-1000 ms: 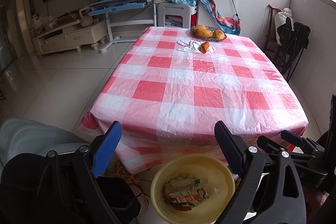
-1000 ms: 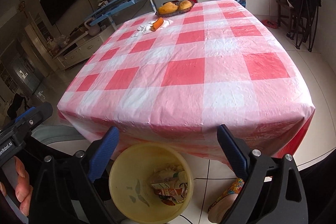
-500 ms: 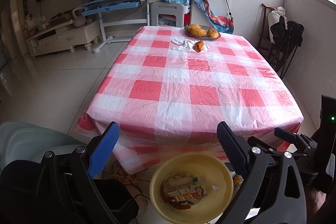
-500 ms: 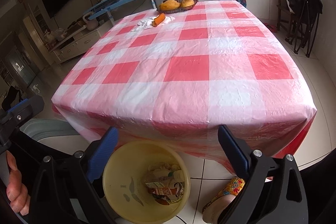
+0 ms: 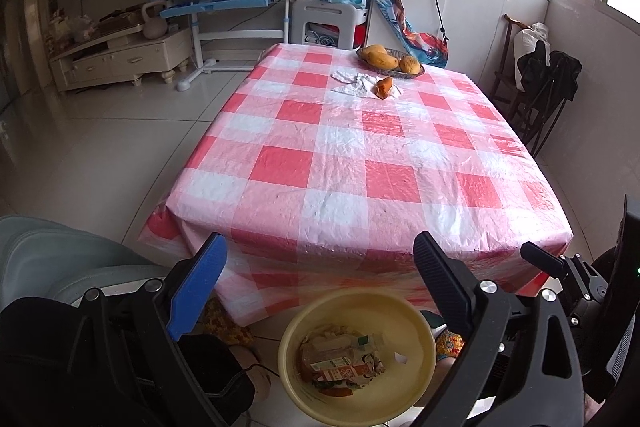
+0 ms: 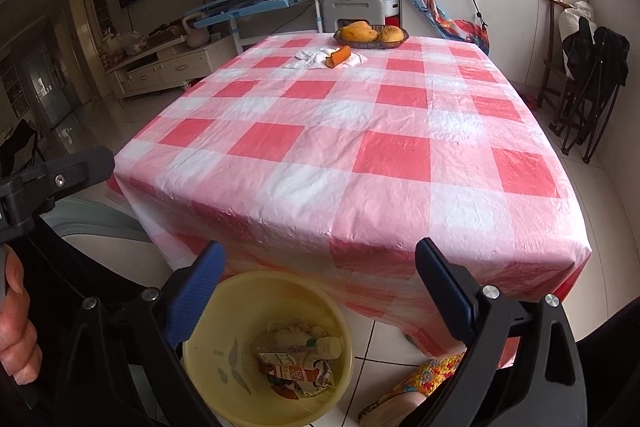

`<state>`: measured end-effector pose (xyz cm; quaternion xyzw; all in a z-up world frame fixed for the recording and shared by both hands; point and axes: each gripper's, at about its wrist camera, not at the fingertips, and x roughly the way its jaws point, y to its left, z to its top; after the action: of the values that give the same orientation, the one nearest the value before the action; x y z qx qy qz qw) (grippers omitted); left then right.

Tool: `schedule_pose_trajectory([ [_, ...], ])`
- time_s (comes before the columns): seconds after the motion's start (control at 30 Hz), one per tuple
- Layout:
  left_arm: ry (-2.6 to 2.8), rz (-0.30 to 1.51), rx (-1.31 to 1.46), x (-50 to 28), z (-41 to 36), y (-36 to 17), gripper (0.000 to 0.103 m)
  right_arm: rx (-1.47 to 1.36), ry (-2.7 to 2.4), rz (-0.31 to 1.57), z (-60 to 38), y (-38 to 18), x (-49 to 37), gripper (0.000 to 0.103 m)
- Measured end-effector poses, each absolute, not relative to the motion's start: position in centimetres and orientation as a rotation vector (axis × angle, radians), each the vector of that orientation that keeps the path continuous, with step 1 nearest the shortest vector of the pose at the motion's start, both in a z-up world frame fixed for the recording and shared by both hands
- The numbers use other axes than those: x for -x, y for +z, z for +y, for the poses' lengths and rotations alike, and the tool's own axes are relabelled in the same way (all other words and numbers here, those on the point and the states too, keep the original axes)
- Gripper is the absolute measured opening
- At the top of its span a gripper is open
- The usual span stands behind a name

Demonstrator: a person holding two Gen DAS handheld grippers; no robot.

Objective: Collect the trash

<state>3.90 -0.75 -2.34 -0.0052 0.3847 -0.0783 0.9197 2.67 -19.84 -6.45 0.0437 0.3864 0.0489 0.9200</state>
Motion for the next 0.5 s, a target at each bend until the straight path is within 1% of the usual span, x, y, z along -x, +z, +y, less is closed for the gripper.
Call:
schedule_pose_trajectory([
  [0.5, -0.160, 0.792, 0.015, -3.89, -0.74, -2.37, 0.091, -0.069, 0.099, 0.798, -19.39, -6.68, -2.82, 0.092],
])
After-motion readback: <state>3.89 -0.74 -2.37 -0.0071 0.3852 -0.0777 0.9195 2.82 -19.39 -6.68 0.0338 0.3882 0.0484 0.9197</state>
